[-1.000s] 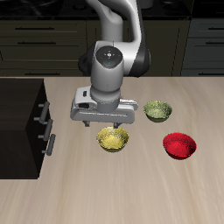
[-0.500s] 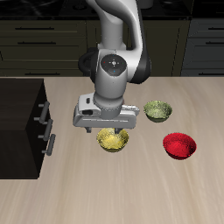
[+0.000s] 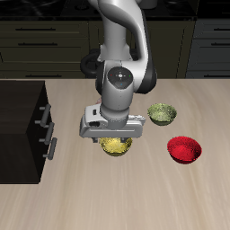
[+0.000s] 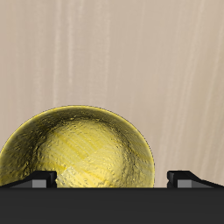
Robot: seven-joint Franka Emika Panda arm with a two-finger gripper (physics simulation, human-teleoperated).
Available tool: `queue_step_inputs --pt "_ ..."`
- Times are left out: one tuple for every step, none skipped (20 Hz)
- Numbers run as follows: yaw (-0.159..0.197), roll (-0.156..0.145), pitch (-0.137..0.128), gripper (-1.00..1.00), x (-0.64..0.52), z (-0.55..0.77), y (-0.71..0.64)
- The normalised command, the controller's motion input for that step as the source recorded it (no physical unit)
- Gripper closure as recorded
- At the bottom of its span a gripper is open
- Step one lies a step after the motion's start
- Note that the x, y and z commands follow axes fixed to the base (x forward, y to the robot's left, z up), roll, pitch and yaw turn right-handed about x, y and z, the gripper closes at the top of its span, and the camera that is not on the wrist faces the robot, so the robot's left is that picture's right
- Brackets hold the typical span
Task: Place the yellow bowl on the plate
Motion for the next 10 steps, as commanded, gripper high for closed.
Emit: queue_step_inputs --pt "-0.022 -0.002 0.023 -1.00 -0.06 -0.16 -0.04" --pt "0.041 0.021 0.019 -1.00 -0.03 -0.23 0.09" --pt "0.017 0.020 0.034 -1.00 -0.15 -0.10 0.09" --pt "-0.039 0.001 0.012 -1.00 -0.09 -0.09 0.01" --pt "0.001 -0.010 -0.004 -1.00 -0.03 -0.08 -0.02" --pt "-0.022 -0.004 0.027 -1.00 -0.15 -0.12 0.04" --pt "0.001 0.000 0.038 -1.00 -0.03 -0.23 0.00" --pt "0.018 0.006 0.036 -1.00 -0.13 -0.20 0.04" --pt "-0.040 0.008 0.043 -1.00 -0.02 -0.15 -0.08" --pt "-0.038 -0.054 0.050 -1.00 -0.15 -0.31 -0.21"
